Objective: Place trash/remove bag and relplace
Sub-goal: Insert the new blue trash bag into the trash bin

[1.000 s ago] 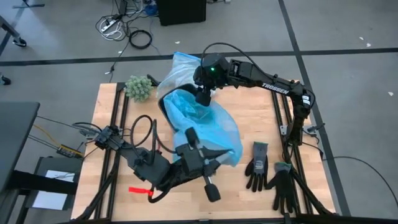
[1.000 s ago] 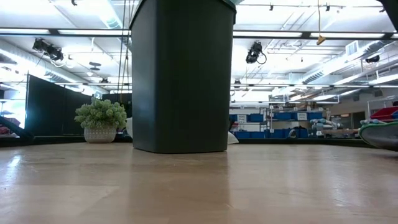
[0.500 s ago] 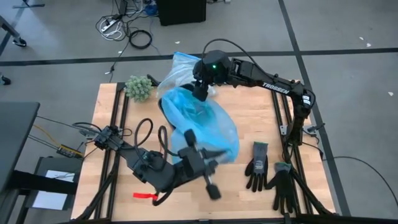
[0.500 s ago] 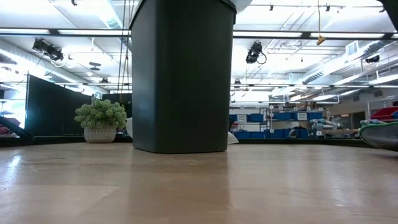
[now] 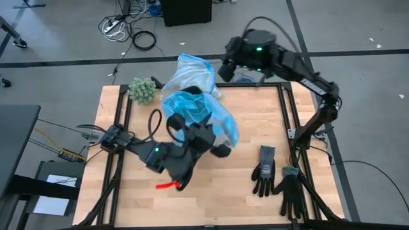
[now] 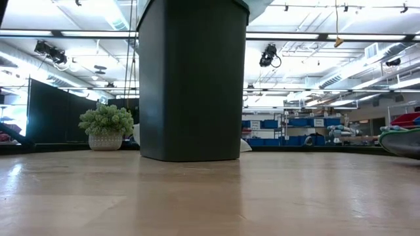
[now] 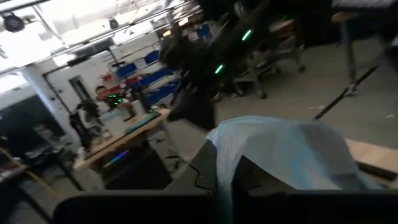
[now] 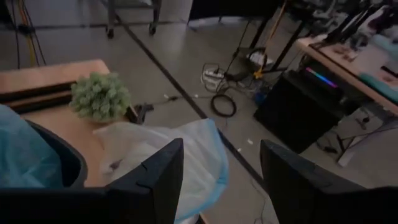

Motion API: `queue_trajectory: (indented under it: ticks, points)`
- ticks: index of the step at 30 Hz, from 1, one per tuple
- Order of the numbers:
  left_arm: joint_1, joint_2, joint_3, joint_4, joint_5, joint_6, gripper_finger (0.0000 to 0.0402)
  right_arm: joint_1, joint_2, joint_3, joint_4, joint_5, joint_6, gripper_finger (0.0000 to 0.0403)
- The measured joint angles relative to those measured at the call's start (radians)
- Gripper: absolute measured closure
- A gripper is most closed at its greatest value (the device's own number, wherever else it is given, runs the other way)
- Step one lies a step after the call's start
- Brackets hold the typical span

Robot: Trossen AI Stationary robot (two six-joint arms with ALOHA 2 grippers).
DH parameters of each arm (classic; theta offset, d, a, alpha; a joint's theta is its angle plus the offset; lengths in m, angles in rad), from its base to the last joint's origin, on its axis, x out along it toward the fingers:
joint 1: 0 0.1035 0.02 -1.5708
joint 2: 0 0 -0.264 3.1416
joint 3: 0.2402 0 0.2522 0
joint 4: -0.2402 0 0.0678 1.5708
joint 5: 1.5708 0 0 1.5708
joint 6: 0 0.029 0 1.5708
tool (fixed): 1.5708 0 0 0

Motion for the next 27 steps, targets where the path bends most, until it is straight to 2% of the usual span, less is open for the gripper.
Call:
queue_trajectory:
  ticks: [2,6,9,12,17,22,27]
  points:
    - [0.027,0.0,0.0,-0.002,0.0,0.031,0.039,0.005,-0.043,0.0,-0.041,-0.042,0.01,0.0205]
    - [0.089,0.0,0.0,-0.02,0.001,0.111,0.039,0.02,-0.129,0.0,-0.141,-0.244,0.042,0.0204]
    - [0.133,0.0,0.0,-0.036,0.001,0.108,0.039,0.044,-0.192,0.0,-0.209,-0.389,0.043,0.0205]
    - [0.171,0.0,0.0,-0.013,0.001,0.069,0.0389,0.084,-0.252,0.0,-0.263,-0.478,0.043,0.0205]
    - [0.217,-0.011,0.0,0.064,0.003,0.089,0.0364,0.163,-0.305,0.001,-0.317,-0.506,0.054,0.0205]
    - [0.239,-0.02,0.0,0.061,0.014,0.089,0.0284,0.228,-0.304,0.001,-0.284,-0.503,0.027,0.0204]
    - [0.242,-0.016,0.0,0.062,0.016,0.085,0.0207,0.256,-0.241,0.001,-0.204,-0.494,0.005,0.02]
